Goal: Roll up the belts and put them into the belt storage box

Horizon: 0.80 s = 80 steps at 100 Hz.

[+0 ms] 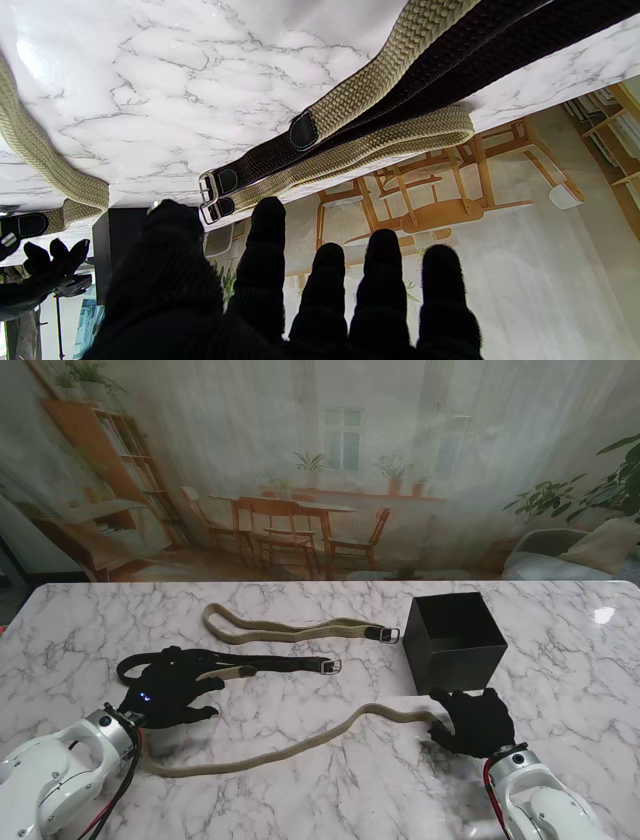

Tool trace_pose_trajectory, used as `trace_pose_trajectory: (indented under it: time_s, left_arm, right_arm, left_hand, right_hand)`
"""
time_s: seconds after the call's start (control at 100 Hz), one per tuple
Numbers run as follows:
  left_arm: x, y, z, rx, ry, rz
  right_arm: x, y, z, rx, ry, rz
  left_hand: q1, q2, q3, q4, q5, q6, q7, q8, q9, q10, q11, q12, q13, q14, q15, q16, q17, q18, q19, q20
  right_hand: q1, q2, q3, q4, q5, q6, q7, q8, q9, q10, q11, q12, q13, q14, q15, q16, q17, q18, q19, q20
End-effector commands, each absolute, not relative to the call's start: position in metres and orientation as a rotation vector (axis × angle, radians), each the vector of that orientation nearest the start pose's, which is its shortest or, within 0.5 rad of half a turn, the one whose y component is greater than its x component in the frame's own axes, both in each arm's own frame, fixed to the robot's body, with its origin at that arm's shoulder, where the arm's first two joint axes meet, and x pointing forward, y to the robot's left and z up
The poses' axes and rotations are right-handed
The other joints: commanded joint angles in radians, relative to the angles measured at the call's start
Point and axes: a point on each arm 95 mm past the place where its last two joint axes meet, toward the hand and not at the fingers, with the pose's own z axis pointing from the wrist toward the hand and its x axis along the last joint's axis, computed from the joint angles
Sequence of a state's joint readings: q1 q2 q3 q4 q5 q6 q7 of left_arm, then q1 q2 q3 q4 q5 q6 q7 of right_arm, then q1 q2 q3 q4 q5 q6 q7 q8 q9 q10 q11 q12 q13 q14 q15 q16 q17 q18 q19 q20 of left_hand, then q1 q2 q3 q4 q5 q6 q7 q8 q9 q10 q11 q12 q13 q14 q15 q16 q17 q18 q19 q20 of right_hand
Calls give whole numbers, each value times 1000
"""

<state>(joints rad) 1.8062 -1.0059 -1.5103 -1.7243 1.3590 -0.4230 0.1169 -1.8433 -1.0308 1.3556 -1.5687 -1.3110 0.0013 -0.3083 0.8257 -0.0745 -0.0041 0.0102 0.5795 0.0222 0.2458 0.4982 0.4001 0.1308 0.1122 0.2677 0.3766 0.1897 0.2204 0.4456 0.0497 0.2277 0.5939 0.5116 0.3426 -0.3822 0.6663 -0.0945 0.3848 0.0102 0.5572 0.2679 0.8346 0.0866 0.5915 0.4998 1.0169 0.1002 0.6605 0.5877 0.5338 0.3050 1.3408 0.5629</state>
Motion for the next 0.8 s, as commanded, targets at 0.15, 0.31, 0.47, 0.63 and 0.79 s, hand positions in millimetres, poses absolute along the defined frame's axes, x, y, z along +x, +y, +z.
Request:
trace_pose_trajectory:
  time_s: [0.15, 0.31, 0.47, 0.63, 0.79]
  left_arm:
    - [348, 67, -315, -728, 1809, -1368]
    - [349, 66, -315, -727, 1812, -1372]
    - [349, 66, -316, -730, 1816, -1368]
    - [348, 65, -317, -733, 1818, -1363]
    - [348, 65, -317, -737, 1822, -1358]
  right_arm:
    - [331, -58, -392, 989, 1565, 1205]
    - [332, -53, -396, 1026, 1547, 1225]
    - [331, -50, -397, 1106, 1502, 1260]
    - [330, -48, -399, 1200, 1494, 1267]
    - [331, -48, -401, 1207, 1527, 1249]
  left_hand:
    - [25, 42, -19, -21, 20, 20, 10, 6, -18, 24, -20, 8, 14, 7, -17, 9, -11, 34, 2, 11]
    - [26, 42, -19, -21, 19, 21, 10, 6, -19, 25, -20, 8, 13, 7, -17, 9, -12, 33, 1, 10]
    - [26, 42, -19, -21, 19, 21, 10, 6, -18, 25, -20, 8, 13, 7, -17, 9, -12, 33, 0, 10]
    - [27, 42, -19, -21, 20, 21, 10, 6, -17, 25, -20, 8, 14, 7, -17, 9, -12, 35, -1, 9]
    - [26, 42, -19, -21, 20, 21, 10, 6, -18, 24, -20, 8, 14, 8, -17, 9, -12, 34, -1, 9]
  right_hand:
    - [150, -67, 210, 30, 6, 24, -9, 77, 100, -30, 99, 47, 117, -24, 104, 27, 98, -34, 78, 20]
    - [399, -108, 318, -66, -71, -76, 53, 1, 295, -45, 138, 75, 287, -35, 220, 29, 245, -32, 168, -15]
    - [440, -79, 351, -21, -172, -305, 120, -42, 404, 34, 95, -2, 301, -68, 454, 70, 441, 0, 222, -70]
    - [440, -64, 389, 12, -100, -337, 157, -33, 443, 80, 88, -24, 302, -81, 545, 69, 537, 24, 232, -116]
    - [450, -21, 372, -6, 181, -327, 200, -1, 403, 68, 84, -11, 300, -74, 527, 44, 530, 28, 226, -136]
